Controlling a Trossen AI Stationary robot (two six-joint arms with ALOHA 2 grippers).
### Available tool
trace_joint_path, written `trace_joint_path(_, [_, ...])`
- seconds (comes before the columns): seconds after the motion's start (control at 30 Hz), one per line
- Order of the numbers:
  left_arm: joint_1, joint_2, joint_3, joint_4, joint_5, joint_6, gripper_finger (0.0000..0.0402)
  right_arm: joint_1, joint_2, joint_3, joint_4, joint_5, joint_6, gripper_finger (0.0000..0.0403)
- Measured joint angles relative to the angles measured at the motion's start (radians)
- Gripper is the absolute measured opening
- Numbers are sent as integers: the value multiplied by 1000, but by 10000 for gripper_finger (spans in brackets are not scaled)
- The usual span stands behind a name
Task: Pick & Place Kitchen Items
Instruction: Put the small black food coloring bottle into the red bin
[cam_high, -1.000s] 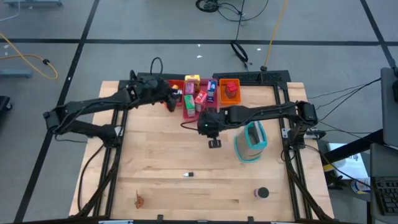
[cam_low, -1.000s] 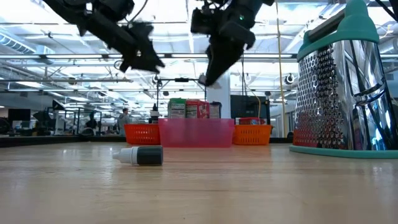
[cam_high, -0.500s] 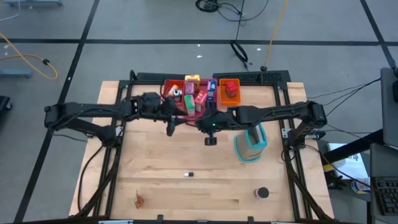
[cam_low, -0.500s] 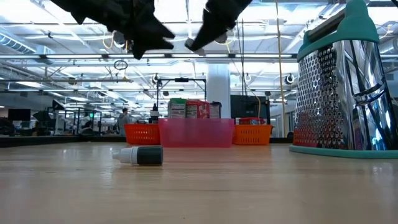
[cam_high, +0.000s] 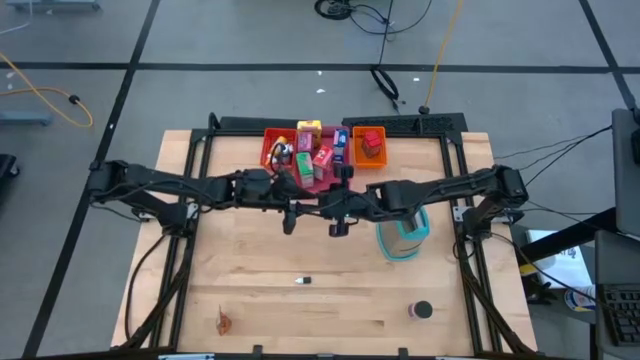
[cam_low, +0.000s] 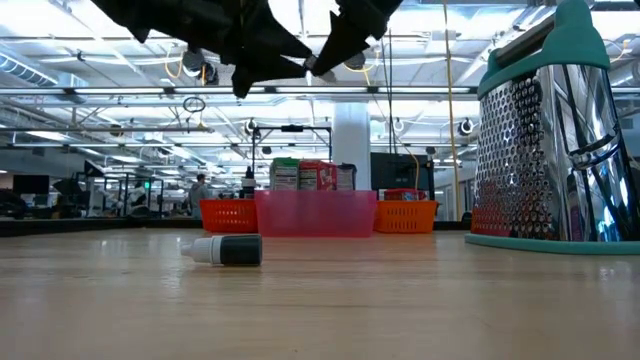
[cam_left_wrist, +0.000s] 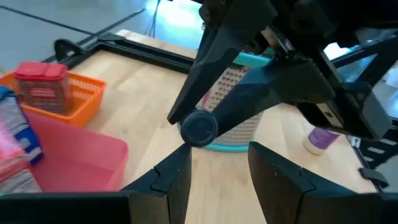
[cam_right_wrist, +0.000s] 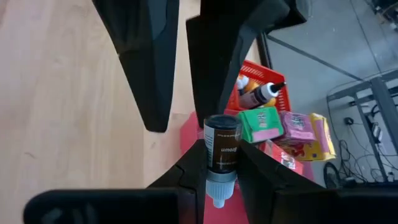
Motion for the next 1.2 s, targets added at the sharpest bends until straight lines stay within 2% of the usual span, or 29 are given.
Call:
trace_joint_path(0.13, [-22,23,-2,57,-10,3,159,15,4,0,4,20,0,58])
trace_joint_path(0.23, [-35,28,-2,63,-86,-14,159,29,12,0,17,70,1,58])
trace_joint_path(0.33, [-47,53,-2,94,-145,-16,159,39,14,0,24,64,1,58])
trace_joint_path(0.67, [-68,74,-5,89,-183,3,159,44,57,1,40,76,-2,59])
trace_joint_path(0.9, [-67,74,-3,75,-152,7,159,44,58,1,10,70,-2,59])
trace_joint_path(1.2, [-68,72,0,40,-124,139,159,50,60,1,-33,63,20,59])
